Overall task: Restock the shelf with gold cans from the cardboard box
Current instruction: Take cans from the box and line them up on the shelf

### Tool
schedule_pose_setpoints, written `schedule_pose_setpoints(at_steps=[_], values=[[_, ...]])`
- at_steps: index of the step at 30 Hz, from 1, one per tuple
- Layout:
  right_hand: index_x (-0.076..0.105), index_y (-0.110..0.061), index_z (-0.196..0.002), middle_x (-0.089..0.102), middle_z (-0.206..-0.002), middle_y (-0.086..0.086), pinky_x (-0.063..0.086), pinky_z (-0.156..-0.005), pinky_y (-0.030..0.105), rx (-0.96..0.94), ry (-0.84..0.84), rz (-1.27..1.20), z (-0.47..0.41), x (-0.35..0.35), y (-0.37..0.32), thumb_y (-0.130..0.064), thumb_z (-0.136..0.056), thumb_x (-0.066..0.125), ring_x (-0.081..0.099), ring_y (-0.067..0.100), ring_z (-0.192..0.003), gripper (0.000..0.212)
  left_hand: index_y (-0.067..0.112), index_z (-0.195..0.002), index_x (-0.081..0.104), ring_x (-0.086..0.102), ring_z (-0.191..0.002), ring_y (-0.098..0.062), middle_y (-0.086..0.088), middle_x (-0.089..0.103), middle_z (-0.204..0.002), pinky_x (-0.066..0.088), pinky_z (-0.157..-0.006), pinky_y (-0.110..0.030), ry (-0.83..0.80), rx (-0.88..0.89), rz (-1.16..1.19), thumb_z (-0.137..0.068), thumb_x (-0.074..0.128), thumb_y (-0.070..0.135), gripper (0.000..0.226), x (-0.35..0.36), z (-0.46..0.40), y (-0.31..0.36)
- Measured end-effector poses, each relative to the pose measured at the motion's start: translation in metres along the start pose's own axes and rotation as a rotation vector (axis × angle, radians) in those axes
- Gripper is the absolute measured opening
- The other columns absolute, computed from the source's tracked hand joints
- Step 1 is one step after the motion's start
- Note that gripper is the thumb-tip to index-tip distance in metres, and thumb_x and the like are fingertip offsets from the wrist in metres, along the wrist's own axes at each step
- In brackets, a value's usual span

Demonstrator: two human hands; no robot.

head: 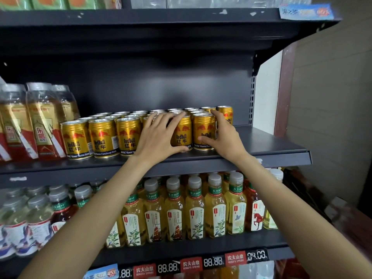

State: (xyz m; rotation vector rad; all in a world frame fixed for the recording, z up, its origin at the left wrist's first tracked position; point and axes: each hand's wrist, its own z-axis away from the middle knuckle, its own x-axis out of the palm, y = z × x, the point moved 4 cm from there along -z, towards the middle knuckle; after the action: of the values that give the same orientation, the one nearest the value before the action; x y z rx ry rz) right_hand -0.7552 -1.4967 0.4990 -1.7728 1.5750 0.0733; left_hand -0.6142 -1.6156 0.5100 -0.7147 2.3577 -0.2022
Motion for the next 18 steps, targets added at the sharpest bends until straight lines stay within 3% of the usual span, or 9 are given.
schedule_pose_setpoints(at_steps=[11, 14, 18], values=[[0.013, -0.015, -0.149, 0.034, -0.15, 0.008, 0.039, -0.103, 0.044, 0.056, 0.018, 0.056, 0.004, 0.001, -0.002, -0.04, -0.076, 0.073, 0.038, 0.026, -0.135, 0.098, 0.019, -0.147, 0.026, 0.035, -0.136, -0.023, -0.005, 0.04, -0.146, 0.011, -0.116, -0.043, 0.036, 0.018, -0.029, -0.078, 0.048, 0.07, 0.089, -0.004, 0.005, 0.001], [0.023, -0.015, -0.147, 0.035, -0.15, 0.006, 0.037, -0.106, 0.041, -0.023, 0.151, 0.094, 0.02, -0.01, -0.008, -0.038, -0.079, 0.071, 0.034, 0.024, -0.137, 0.086, 0.017, -0.139, 0.043, 0.045, -0.129, -0.022, -0.003, 0.052, -0.137, 0.025, -0.111, -0.04, 0.224, -0.018, 0.026, -0.085, 0.045, 0.059, 0.068, -0.018, 0.015, 0.012], [0.047, -0.013, -0.133, 0.053, -0.133, 0.005, 0.035, -0.102, 0.022, -0.187, 0.347, 0.065, 0.065, -0.023, -0.019, -0.03, -0.088, 0.061, 0.046, 0.019, -0.124, 0.05, 0.016, -0.121, 0.06, 0.054, -0.111, -0.017, 0.0, 0.066, -0.113, 0.039, -0.095, -0.032, 0.463, -0.115, 0.245, -0.089, 0.052, 0.04, 0.041, -0.037, 0.044, 0.033]])
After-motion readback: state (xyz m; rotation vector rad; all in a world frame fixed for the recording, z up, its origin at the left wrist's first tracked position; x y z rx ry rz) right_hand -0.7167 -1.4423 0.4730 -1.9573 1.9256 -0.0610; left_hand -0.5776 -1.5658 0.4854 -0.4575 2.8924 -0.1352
